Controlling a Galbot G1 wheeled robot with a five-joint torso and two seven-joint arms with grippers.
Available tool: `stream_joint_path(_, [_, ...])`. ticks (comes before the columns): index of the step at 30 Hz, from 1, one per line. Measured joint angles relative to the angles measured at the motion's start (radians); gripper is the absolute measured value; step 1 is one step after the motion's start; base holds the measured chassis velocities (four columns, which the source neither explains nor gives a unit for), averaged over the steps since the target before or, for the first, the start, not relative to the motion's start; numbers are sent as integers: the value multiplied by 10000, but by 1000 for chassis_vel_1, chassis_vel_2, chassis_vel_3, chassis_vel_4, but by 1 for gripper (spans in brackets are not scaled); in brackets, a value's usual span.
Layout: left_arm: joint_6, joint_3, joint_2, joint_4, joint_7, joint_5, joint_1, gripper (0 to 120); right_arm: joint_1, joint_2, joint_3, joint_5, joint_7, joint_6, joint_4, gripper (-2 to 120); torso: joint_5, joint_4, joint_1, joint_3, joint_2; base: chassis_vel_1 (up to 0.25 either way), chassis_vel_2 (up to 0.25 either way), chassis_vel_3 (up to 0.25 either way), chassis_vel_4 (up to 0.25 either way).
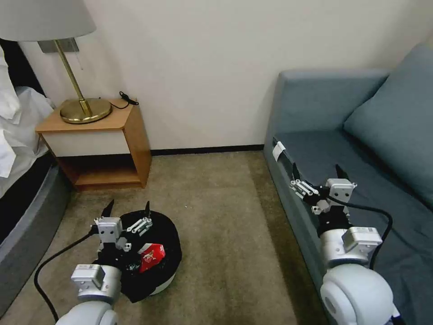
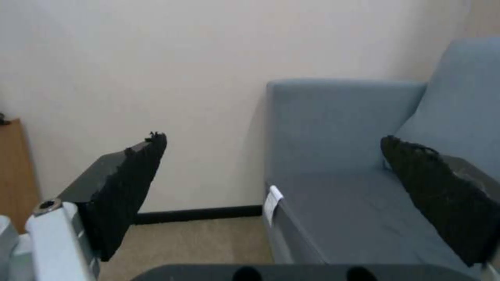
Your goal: Pick up the trash bin, then pick up the garbage on the floor and place it into the trash bin.
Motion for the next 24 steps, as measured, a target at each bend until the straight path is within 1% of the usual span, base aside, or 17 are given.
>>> stream_joint_path(9, [18,-74,88,-70,-205,34,18,100,-319,396,-287,-302,-84,201,-68,100,2,0,0,1,0,0,0,0,0])
stream_joint_path(24, [57,-97,98,-78,-234,20,23,100,-277,384,-331,-287,-91,205,-95,100,1,-1,0,1,-1,0,0,0,0])
